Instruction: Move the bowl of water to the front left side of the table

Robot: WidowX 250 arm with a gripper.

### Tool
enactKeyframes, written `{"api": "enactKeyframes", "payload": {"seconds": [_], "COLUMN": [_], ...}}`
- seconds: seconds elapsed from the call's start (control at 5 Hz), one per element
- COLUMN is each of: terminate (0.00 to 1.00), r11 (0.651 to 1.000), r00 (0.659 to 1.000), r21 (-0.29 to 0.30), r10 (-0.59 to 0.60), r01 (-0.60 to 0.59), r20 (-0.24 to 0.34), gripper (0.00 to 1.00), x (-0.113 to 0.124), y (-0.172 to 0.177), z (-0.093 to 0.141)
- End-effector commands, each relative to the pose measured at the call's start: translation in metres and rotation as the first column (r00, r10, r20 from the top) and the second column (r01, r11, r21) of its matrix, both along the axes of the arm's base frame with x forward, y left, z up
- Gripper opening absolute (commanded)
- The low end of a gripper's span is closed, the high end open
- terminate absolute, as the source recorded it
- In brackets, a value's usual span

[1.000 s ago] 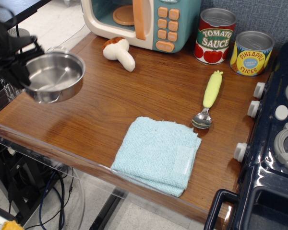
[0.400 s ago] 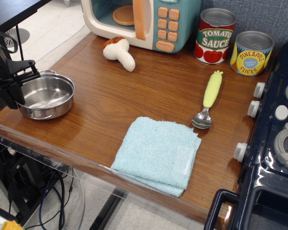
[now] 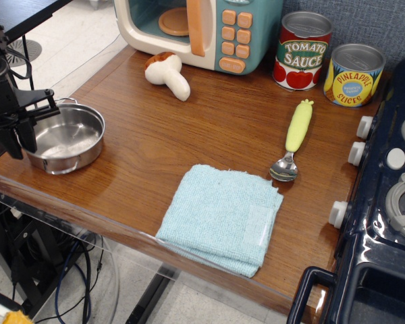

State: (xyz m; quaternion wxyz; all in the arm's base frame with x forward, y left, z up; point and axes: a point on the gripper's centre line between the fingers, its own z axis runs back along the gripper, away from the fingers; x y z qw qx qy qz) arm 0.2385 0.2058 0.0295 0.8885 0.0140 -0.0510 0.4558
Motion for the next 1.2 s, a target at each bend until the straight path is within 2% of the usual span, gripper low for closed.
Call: {"api": "enactKeyframes", "payload": {"seconds": [0.0, 0.2, 0.4, 0.6, 0.8, 1.0], "terminate": [0.00, 0.00, 0.00, 0.00, 0.00, 0.00], "r11": [0.998, 0.997, 0.999, 0.999, 0.997, 0.997], "r00": [1.000, 0.999, 0.999, 1.000, 0.996, 0.996], "r21": [0.059, 0.071, 0.044, 0.035, 0.021, 0.021], "r10": [-0.023, -0.037, -0.008, -0.012, -0.075, -0.075], "r01": [0.024, 0.039, 0.010, 0.012, 0.074, 0.074], "r20": [-0.020, -0.026, -0.038, 0.010, 0.038, 0.038], "gripper": [1.00, 1.00, 1.00, 1.00, 1.00, 1.00], "x": [0.000, -0.001, -0.003, -0.003, 0.004, 0.004], "y": [0.001, -0.002, -0.008, -0.017, -0.026, -0.026], "z": [0.018, 0.025, 0.052, 0.073, 0.085, 0.085]}}
